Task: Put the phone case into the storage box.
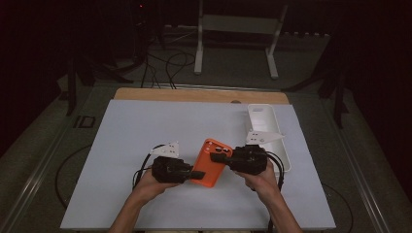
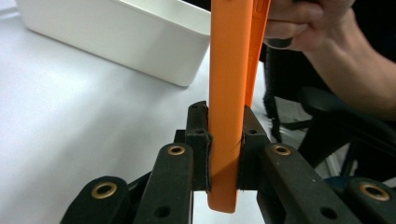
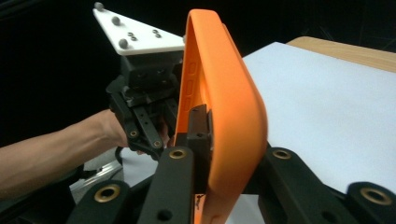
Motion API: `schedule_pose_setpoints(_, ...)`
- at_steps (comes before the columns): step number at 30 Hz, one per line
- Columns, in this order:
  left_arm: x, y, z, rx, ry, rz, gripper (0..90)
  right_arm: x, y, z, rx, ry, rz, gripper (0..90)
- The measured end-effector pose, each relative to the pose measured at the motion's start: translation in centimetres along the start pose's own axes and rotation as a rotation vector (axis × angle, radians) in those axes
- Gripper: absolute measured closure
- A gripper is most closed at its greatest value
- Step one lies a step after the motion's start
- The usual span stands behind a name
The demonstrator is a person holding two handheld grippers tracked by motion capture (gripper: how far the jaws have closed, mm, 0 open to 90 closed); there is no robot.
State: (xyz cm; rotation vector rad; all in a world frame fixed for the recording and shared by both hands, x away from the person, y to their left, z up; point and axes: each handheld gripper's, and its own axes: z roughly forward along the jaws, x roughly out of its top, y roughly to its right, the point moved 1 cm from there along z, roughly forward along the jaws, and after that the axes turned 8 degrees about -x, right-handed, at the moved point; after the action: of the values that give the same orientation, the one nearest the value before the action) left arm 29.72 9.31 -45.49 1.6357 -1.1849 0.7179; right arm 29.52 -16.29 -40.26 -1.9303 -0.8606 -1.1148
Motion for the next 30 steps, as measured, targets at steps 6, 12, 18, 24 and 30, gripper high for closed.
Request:
schedule_pose_setpoints(6,0.1,0.3,-0.1,0.056,0.000,0.020,80.4,0.0,-0.2,0.3,-0.057,-0.016,-0.017,68.6)
schedule_pose_setpoints(12,0.2,0.5,-0.3,0.118,0.001,0.032,80.4,-0.1,-0.3,0.6,-0.125,-0.034,-0.028,54.9)
schedule_pose_setpoints(18,0.3,0.8,-0.6,0.193,0.008,0.040,80.4,-0.1,-0.2,0.5,-0.163,-0.042,-0.013,39.1)
schedule_pose_setpoints(24,0.4,1.0,-0.7,0.247,0.009,0.043,80.3,-0.1,-0.3,0.4,-0.212,-0.042,-0.013,29.2)
schedule_pose_setpoints(30,0.5,1.3,-0.7,0.338,0.018,0.050,80.3,-0.1,-0.5,0.3,-0.261,-0.048,-0.026,24.8)
